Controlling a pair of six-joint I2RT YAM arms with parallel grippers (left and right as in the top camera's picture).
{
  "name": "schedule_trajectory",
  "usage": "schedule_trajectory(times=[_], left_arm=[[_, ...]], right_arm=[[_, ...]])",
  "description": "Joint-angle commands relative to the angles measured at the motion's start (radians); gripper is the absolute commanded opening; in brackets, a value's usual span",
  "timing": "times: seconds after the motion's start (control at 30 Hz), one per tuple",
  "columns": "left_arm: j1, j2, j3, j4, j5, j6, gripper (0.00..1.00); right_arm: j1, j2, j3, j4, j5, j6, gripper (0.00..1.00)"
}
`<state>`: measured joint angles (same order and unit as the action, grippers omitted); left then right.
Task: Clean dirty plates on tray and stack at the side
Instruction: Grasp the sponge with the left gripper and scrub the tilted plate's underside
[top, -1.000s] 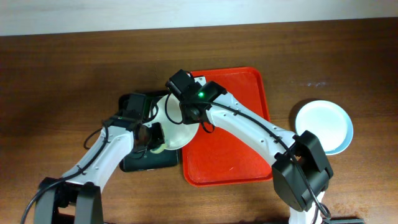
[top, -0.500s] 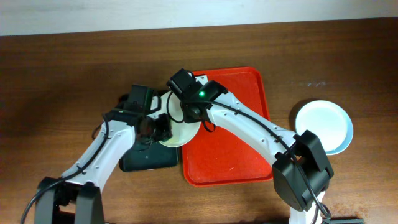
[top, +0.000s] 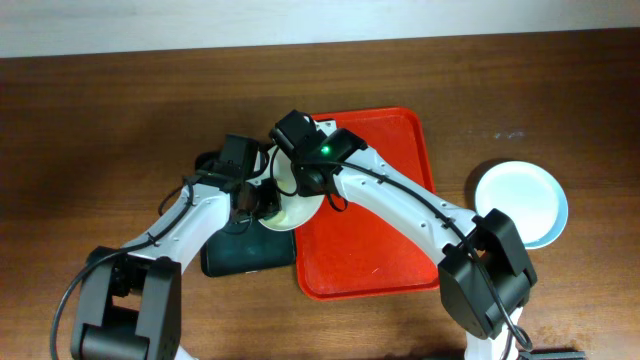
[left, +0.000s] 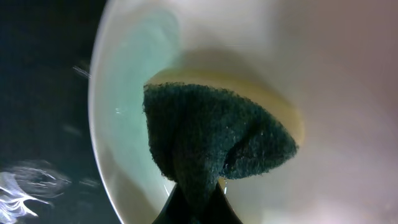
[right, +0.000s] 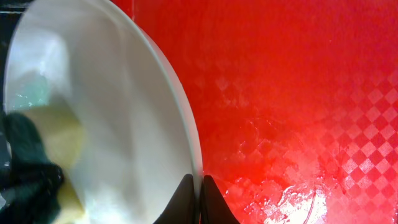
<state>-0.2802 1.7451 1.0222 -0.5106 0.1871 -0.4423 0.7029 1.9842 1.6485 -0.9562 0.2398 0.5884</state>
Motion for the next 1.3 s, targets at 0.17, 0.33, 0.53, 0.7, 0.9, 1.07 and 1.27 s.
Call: schedule_trajectory(times=[0.17, 0.33, 0.53, 0.7, 0.9, 1.07, 1.27], left_arm=[[-0.002, 0.018, 0.013, 0.091, -0.161, 0.032, 0.00], [-0.003, 0.018, 0.013, 0.176, -0.111, 0.031, 0.00], [-0.017, 0.018, 0.013, 0.141, 0.038, 0.031, 0.00], [-0.021, 0.018, 0.013, 0.051, 0.092, 0.031, 0.00], [-0.021, 0.018, 0.013, -0.006, 0.155, 0.031, 0.00], [-0.021, 0.018, 0.013, -0.016, 0.322, 0.031, 0.00], [-0.025, 0.018, 0.013, -0.099, 0.249, 0.032, 0.00]], right_arm=[[-0.003, 0.007, 0.016, -0.021, 0.008, -0.034, 0.04], [-0.003, 0.007, 0.016, -0.029, 0.008, -0.034, 0.04], [-0.003, 0.007, 0.016, -0.028, 0.008, -0.033, 0.04], [-0.003, 0.007, 0.016, -0.016, 0.008, -0.029, 0.04], [-0.003, 0.007, 0.016, 0.003, 0.008, 0.024, 0.04], [-0.004, 0.007, 0.016, 0.019, 0.008, 0.057, 0.04], [-0.004, 0.007, 0.018, 0.030, 0.008, 0.057, 0.04]])
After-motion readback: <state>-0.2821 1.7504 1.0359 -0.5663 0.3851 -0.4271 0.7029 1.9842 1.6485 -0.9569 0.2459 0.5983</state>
